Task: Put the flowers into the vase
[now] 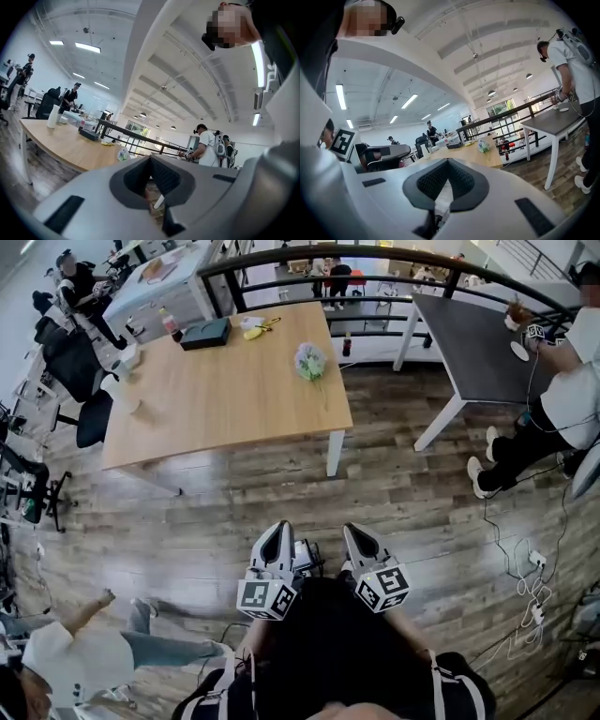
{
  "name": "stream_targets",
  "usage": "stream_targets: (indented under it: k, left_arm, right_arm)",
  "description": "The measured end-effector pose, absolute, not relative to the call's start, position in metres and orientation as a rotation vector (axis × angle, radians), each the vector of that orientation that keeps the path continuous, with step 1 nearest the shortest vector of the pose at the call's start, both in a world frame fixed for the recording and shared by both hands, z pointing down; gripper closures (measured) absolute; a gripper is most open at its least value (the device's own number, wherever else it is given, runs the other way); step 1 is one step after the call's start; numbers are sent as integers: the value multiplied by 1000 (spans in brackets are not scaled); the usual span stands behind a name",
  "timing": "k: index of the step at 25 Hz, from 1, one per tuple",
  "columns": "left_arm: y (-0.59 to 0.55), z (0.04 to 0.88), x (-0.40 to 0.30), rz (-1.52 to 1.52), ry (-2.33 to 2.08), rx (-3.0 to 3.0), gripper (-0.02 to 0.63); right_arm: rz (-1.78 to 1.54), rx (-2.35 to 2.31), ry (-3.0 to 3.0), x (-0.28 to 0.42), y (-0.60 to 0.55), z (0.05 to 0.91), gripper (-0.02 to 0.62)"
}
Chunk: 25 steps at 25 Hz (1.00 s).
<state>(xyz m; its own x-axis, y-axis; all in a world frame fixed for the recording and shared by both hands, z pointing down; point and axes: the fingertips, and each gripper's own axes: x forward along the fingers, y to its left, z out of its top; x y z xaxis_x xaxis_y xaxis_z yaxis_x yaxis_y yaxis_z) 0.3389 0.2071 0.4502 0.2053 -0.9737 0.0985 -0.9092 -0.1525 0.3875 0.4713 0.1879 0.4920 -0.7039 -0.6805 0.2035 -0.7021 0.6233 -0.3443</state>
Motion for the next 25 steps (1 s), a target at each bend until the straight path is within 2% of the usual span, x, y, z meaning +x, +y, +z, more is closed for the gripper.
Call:
stream_targets:
  k: [25]
  left_arm:
    - [202,450,325,-288,-1733,2099,560]
  right_arm:
    - [597,1151,-2792,456,182,490,578]
